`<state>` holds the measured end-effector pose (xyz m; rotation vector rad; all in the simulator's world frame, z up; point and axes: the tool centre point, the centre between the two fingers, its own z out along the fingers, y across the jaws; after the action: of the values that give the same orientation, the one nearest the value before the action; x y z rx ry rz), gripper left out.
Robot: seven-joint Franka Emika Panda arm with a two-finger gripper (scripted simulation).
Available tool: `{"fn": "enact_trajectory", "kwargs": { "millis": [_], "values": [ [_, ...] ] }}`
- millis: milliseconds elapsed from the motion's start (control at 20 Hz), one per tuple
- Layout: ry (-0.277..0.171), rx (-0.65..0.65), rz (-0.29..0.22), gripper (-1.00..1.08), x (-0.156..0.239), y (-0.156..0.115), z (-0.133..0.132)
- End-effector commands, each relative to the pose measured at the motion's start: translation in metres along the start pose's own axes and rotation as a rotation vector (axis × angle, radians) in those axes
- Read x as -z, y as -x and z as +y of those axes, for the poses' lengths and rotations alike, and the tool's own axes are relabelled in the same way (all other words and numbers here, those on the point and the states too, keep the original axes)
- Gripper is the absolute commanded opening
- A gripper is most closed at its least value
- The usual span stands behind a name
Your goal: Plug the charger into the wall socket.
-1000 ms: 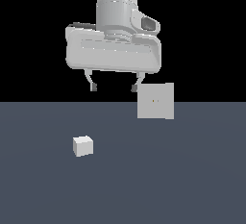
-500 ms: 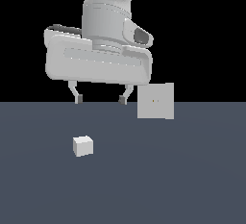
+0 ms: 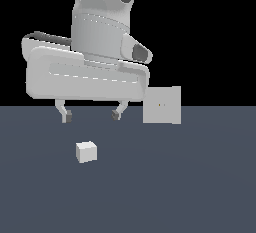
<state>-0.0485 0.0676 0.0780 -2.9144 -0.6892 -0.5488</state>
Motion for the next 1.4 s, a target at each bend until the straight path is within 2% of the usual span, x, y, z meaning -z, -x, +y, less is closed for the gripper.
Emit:
{"fn": "enact_trajectory", "kwargs": {
  "millis": [0, 450, 850, 1350],
  "values": [
    [-0.007, 0.026, 0.022, 1.0, -0.004, 0.002, -0.005],
    [-0.021, 0.077, 0.059, 1.0, -0.014, 0.006, -0.014],
    [-0.021, 0.076, 0.058, 1.0, -0.02, 0.009, -0.014],
    [-0.02, 0.08, 0.057, 1.0, -0.056, 0.024, -0.014]
  ]
}}
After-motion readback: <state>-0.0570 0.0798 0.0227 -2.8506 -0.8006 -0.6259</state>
